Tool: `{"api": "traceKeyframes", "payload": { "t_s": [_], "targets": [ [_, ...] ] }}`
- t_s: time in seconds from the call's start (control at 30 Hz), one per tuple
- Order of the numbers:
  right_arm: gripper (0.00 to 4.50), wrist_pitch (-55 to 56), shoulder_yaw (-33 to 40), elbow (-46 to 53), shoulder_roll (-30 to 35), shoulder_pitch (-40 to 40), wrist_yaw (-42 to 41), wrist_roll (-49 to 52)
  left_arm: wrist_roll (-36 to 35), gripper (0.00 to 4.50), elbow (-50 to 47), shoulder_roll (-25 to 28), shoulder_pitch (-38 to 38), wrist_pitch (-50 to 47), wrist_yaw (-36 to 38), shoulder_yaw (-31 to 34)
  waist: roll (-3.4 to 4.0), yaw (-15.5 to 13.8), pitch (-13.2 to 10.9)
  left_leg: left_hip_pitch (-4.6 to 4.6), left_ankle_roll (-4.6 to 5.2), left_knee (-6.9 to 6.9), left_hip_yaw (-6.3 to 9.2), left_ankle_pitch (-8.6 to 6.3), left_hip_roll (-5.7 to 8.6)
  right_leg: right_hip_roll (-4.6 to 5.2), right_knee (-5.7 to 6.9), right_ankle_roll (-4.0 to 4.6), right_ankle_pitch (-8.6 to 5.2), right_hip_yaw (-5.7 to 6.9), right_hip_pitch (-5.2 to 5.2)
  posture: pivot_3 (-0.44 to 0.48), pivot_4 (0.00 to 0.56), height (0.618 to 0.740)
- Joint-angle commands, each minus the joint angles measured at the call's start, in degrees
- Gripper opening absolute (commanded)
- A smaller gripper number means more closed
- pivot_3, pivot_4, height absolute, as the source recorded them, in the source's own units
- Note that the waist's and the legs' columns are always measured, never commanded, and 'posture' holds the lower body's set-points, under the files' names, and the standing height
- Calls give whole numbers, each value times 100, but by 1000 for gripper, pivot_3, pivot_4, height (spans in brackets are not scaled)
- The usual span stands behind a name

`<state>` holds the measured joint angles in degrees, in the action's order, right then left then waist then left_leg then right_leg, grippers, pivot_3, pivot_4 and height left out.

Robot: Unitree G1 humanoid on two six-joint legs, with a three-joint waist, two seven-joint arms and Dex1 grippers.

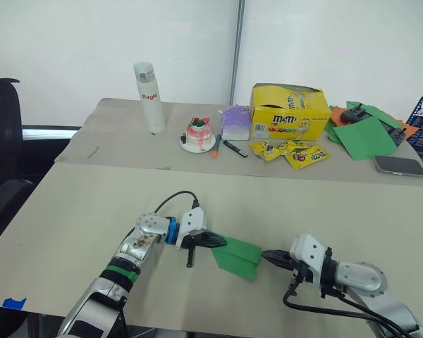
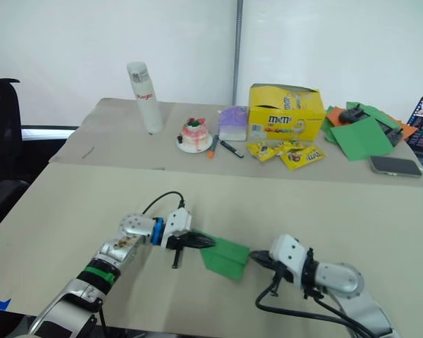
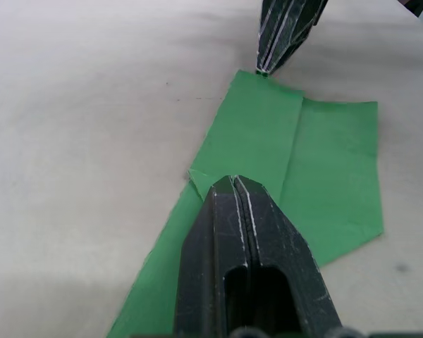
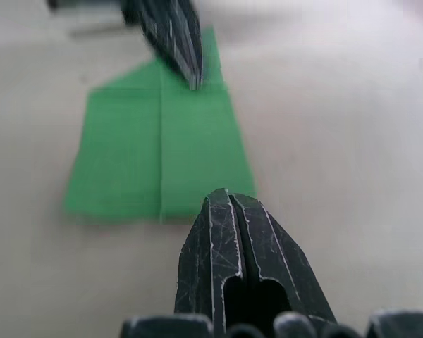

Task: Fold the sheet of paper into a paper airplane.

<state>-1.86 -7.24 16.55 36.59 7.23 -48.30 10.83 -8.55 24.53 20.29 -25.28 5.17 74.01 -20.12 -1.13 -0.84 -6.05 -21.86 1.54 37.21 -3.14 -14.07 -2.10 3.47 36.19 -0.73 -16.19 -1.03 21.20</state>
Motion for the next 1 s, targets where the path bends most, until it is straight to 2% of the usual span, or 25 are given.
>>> {"api": "traceKeyframes", "payload": {
  "t_s": [0.03, 0.2, 0.3, 0.4, 0.73, 0.9, 1.0],
  "targets": [
    [28, 267, -135, 70, -164, -119, 47, -106, 229, 0, 162, 3, 117, -60, 3, -173, 3, -16, 2, -2, 0, 0, 2, 0, 1, 0, -2, 0, 0, 2, 0, 0, 150, 722],
    [28, 514, -687, -283, -296, -291, -44, -597, 244, 0, 121, 21, 101, -63, 29, -173, 17, -9, 10, -6, 2, 0, 2, -1, 2, 2, -5, 0, 0, 2, 2, 0, 150, 722],
    [28, 749, -970, -540, -137, -264, -92, -1060, 257, 0, 120, 19, 87, -67, 37, -183, 24, 2, 15, -6, 2, 0, 2, -1, 3, 1, -6, 0, 0, 2, 3, 0, 150, 722],
    [28, 948, -955, -709, -88, -70, 37, -1207, 281, 0, 98, 31, 92, -100, 47, -211, 22, -3, 16, -3, 3, 0, 2, -2, 3, 1, -6, -1, 0, 3, 0, 0, 150, 722],
    [28, 813, 221, -267, 141, 712, 174, -104, 152, 0, -190, 75, 295, -167, 95, -189, 19, 1, 14, -4, 5, -6, 2, -3, 2, 6, -13, -1, -1, 2, -3, 0, 150, 722],
    [28, 89, 762, 243, 285, 662, 69, 712, -206, 0, -787, 139, 246, -886, 45, 62, 21, 17, 7, -9, 5, -11, 1, -3, -1, 6, -11, 0, 0, -1, 5, 0, 150, 722],
    [0, -488, 862, 545, 395, 534, -26, 1069, -474, 805, -1709, 488, 178, -1835, 238, 110, 10, 32, -18, -12, 5, -16, 1, -3, -6, -1, -10, 0, 0, -2, 10, 0, 150, 722]
  ]
}}
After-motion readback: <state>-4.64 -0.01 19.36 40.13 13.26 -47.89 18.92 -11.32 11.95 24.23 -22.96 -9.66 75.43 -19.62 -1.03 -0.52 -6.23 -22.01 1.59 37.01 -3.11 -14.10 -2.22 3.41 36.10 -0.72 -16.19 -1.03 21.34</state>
